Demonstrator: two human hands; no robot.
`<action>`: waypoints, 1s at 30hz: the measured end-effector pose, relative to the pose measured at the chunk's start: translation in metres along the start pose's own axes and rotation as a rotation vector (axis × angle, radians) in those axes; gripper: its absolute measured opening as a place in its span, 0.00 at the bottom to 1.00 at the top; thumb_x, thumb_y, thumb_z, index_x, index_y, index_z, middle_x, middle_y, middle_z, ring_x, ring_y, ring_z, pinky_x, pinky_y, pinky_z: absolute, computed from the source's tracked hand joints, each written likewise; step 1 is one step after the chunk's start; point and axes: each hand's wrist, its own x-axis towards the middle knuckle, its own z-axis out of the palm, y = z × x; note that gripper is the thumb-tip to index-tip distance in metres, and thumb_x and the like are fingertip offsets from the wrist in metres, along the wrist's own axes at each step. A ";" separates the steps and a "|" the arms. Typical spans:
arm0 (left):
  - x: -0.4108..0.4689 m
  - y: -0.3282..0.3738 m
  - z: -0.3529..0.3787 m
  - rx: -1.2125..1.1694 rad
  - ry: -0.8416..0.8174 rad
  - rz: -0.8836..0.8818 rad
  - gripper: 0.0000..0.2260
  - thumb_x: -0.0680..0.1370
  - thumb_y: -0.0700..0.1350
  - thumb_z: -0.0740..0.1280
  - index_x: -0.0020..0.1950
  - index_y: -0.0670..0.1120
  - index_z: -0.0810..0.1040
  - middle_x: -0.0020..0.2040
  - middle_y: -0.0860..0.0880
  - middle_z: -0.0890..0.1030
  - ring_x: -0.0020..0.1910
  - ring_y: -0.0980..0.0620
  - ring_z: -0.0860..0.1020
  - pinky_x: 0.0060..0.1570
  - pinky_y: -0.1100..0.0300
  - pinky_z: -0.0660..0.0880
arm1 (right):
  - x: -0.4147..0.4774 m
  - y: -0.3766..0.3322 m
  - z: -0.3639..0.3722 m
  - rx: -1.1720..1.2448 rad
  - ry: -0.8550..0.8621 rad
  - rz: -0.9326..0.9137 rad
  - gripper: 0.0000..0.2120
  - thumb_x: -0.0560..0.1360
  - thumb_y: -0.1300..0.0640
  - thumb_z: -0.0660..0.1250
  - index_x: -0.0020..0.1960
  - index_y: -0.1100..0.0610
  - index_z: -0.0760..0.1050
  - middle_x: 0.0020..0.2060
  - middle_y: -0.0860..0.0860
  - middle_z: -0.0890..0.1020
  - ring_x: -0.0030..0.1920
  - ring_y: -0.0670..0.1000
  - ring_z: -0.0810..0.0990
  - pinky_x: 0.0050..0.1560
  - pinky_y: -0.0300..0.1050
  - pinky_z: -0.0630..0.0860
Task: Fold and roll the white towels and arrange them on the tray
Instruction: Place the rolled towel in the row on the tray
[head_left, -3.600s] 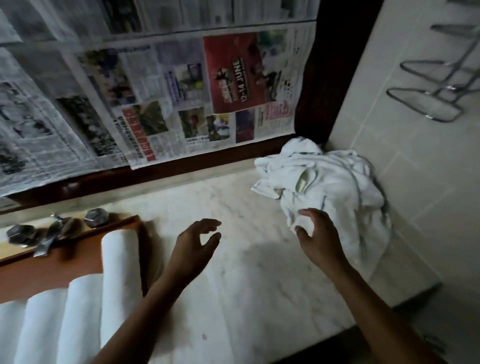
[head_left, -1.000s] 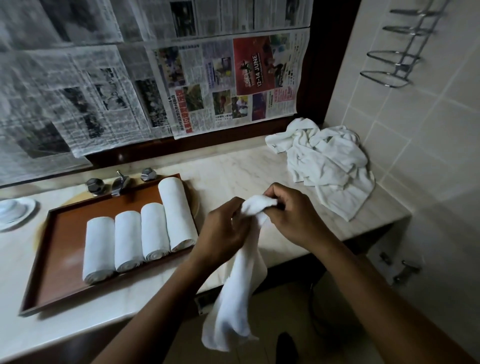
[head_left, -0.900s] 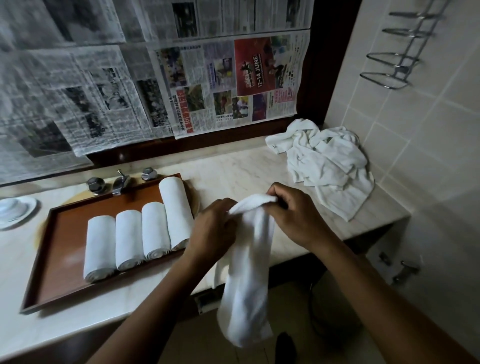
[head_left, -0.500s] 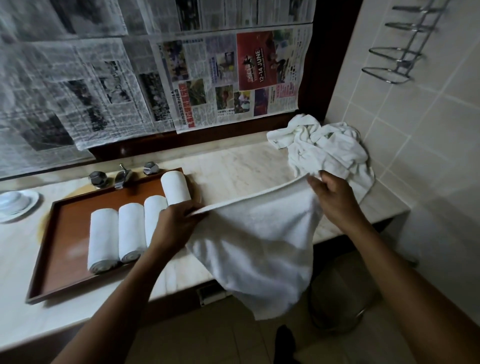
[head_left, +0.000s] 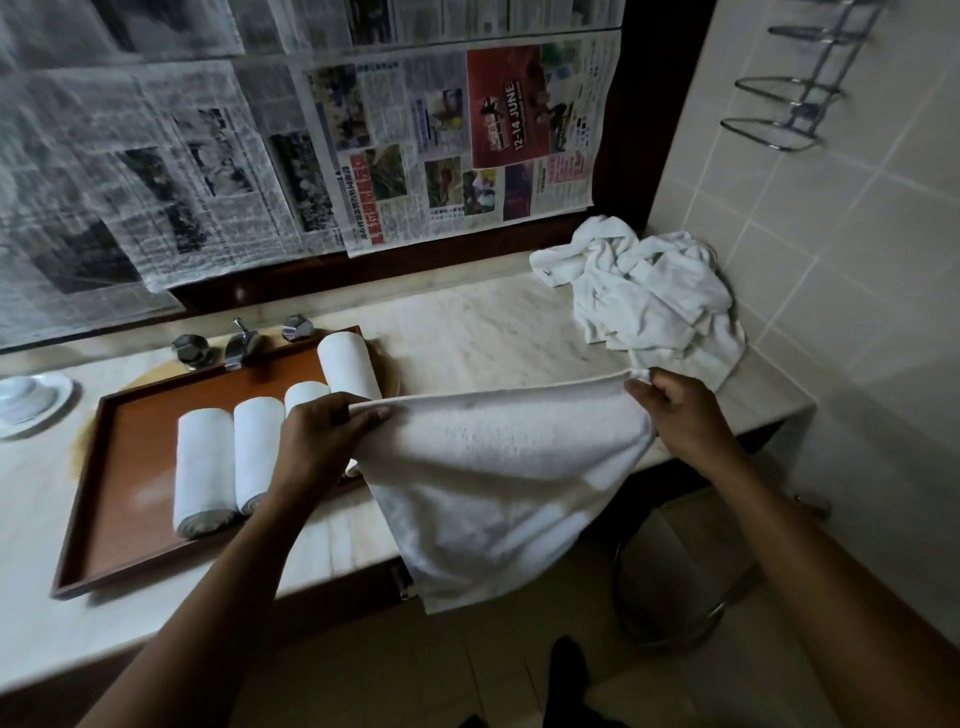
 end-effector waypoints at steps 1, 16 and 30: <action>-0.001 -0.003 -0.001 0.001 -0.004 -0.005 0.10 0.77 0.52 0.75 0.43 0.47 0.85 0.38 0.38 0.82 0.35 0.45 0.78 0.34 0.48 0.76 | -0.001 0.001 0.002 -0.010 -0.008 -0.003 0.24 0.79 0.42 0.67 0.37 0.61 0.68 0.30 0.59 0.73 0.33 0.49 0.73 0.39 0.50 0.69; -0.014 -0.013 0.014 0.016 -0.018 -0.039 0.03 0.77 0.43 0.75 0.47 0.52 0.85 0.39 0.53 0.86 0.38 0.56 0.84 0.38 0.62 0.80 | 0.009 0.021 0.010 -0.018 -0.042 0.048 0.08 0.81 0.48 0.69 0.43 0.48 0.78 0.37 0.48 0.83 0.43 0.46 0.81 0.46 0.46 0.74; 0.025 -0.044 0.073 0.209 -0.233 -0.209 0.05 0.77 0.49 0.75 0.46 0.50 0.82 0.34 0.51 0.83 0.32 0.58 0.81 0.33 0.62 0.76 | 0.094 0.088 0.029 -0.166 -0.372 0.142 0.17 0.81 0.46 0.68 0.38 0.56 0.77 0.35 0.48 0.81 0.41 0.48 0.80 0.44 0.47 0.73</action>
